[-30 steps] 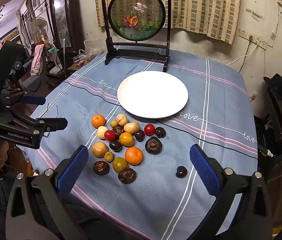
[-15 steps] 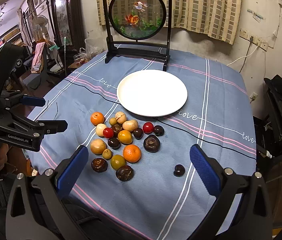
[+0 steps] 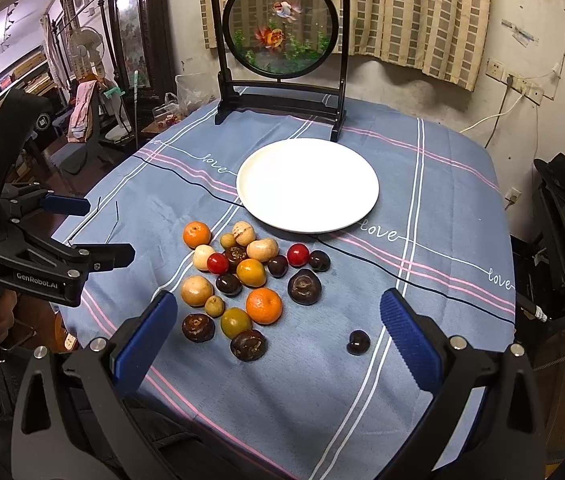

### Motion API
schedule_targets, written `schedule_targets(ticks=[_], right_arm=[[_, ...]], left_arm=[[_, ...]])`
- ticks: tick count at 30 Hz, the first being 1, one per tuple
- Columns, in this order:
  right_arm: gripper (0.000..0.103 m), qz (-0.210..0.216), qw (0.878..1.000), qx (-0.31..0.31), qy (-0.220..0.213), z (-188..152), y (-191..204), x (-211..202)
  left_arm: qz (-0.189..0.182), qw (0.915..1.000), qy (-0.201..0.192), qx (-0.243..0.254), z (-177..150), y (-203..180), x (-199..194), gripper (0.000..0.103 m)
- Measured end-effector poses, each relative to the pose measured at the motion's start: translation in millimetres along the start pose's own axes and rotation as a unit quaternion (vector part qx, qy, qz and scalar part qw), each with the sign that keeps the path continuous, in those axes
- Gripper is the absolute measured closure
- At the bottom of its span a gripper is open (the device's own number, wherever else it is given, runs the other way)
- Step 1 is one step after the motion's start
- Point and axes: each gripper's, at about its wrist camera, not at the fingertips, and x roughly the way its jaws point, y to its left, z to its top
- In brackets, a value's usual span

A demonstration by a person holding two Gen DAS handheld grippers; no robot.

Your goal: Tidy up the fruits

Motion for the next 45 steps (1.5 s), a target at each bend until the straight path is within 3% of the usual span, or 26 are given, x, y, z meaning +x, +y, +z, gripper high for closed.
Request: schedule_targets(ticks=[45], right_arm=[[0.001,-0.019,1.0,0.015,0.001,3.9,-4.0,4.5]], left_arm=[[-0.007,0.9997,0.001,0.024,17.8,2.3,6.9,0.002]])
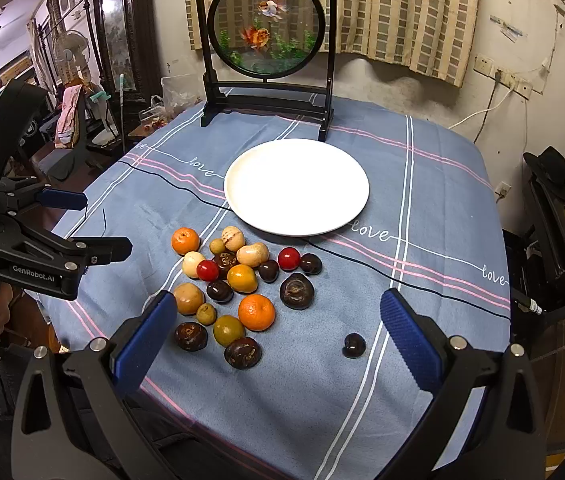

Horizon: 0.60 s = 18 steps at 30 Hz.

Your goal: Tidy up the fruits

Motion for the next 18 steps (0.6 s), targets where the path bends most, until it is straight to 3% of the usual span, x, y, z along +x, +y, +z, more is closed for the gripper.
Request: schedule_targets(ticks=[10,14,18], right_arm=[[0.001,-0.007,1.0,0.011,0.001,0.9,-1.0,2.2],[0.001,-0.004,1.0,0.017,0.004,0.6,-6.0,6.4],[0.001,-0.003,0.999,0.037,0.021,-7.5,-22.5,22.0]], left_arm=[[-0.004,1.0,0.003,0.006,4.5,-1.2,3.7,0.002],[-0.022,0.9997,0.009,-0.007,7.0,6.3,9.8,0.002],[0.015,0.9997,-0.004,-0.02,3.8,28.7,26.6,0.002]])
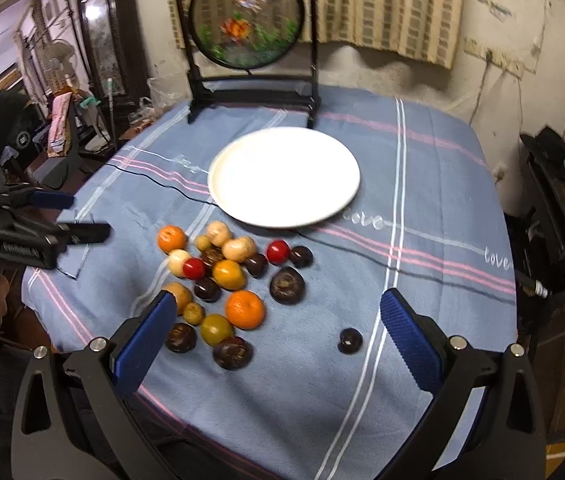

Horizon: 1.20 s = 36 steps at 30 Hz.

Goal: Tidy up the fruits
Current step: 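Grasp the orange with the left tool while the right tool approaches the dark plum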

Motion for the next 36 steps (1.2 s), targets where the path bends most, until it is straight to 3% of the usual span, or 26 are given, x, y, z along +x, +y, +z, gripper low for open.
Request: schedule_targets(ticks=[3,9,16,20,24,30,34,36], right_arm=[[0.001,-0.009,1.0,0.004,0.012,-8.8,-10.6,11.6],[0.001,-0.054,0.996,-0.015,0.064,-36.8,-30.5,54.8],[0.001,-0.012,0.997,0.043,0.07,-65.8,-46.2,72.9],[0.001,-0.012,0.997,0.058,0.049,-66.6,-49.7,63.1],[0.001,-0.023,0.996,0.075,0.051,-71.9,-53.2,57.0],[0.001,-0.044,0.992,0.105,0.05,-81.5,-63.3,45.8],[0.001,-0.047,0.991,0.118,0.051,-85.7,-65.3,43.0],[0.001,-0.046,0.99,0.12,0.052,-85.6,-65.4,43.8]], left_arm=[[0.021,0.9996,0.004,0.016,-8.4,9.6,20.6,0.002],[-0.003,0.9997,0.024,0.0,-35.3,33.3,78.8,0.002],[-0.029,0.9993,0.019,-0.012,-30.4,42.8,107.7,0.002],[0.007,0.9999,0.01,0.009,-11.0,40.8,125.3,0.003],[0.002,0.9994,0.021,0.029,0.0,38.6,146.4,0.019],[-0.032,0.9982,0.021,0.047,8.9,39.0,162.2,0.021],[-0.08,0.996,0.022,0.033,14.6,44.9,170.0,0.044],[-0.088,0.9956,0.018,0.029,13.2,44.6,170.0,0.047]])
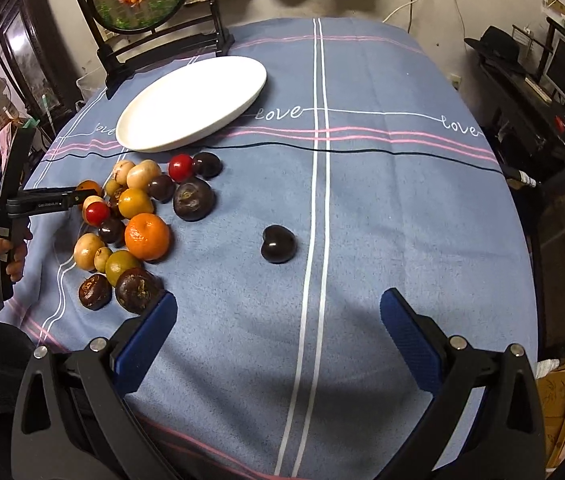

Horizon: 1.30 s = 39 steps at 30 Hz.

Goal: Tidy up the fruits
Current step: 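Grasp the orange with the left tool while the right tool approaches the dark plum, then grasp the dark plum with the right tool while the left tool carries the orange to the plate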

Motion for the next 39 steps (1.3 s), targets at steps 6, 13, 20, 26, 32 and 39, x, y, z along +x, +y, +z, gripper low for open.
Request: schedule_targets(ticks=[6,13,20,26,32,39], right_arm=[[0.001,0.015,1.0,-0.007,0.001,10.0,1.1,10.6],[0.007,0.035,0.999,-0.026,0.007,25.5,2.9,31.7],[0.033,0.058,0.997,-0.036,0.039,29.6,-0.1,71.4],[0.052,0.073,0.996,-0.022,0.048,27.9,-5.1,86.0],[0.061,0.075,0.996,0.001,0.045,26.7,-14.9,86.0],[0.074,0.061,0.997,0.007,0.044,23.9,-18.7,83.7]], left_arm=[[-0.01,0.9999,-0.009,0.003,-19.7,-5.4,-5.6,0.058],[0.004,0.9992,-0.01,-0.039,-29.5,14.6,-16.6,0.059],[0.013,0.9956,-0.011,-0.092,-47.8,27.1,-29.6,0.059],[0.025,0.9941,-0.011,-0.105,-60.7,30.1,-30.8,0.059],[0.049,0.9951,-0.012,-0.085,-62.8,23.9,-24.2,0.058],[0.043,0.995,-0.018,-0.088,-62.8,27.0,-26.6,0.059]])
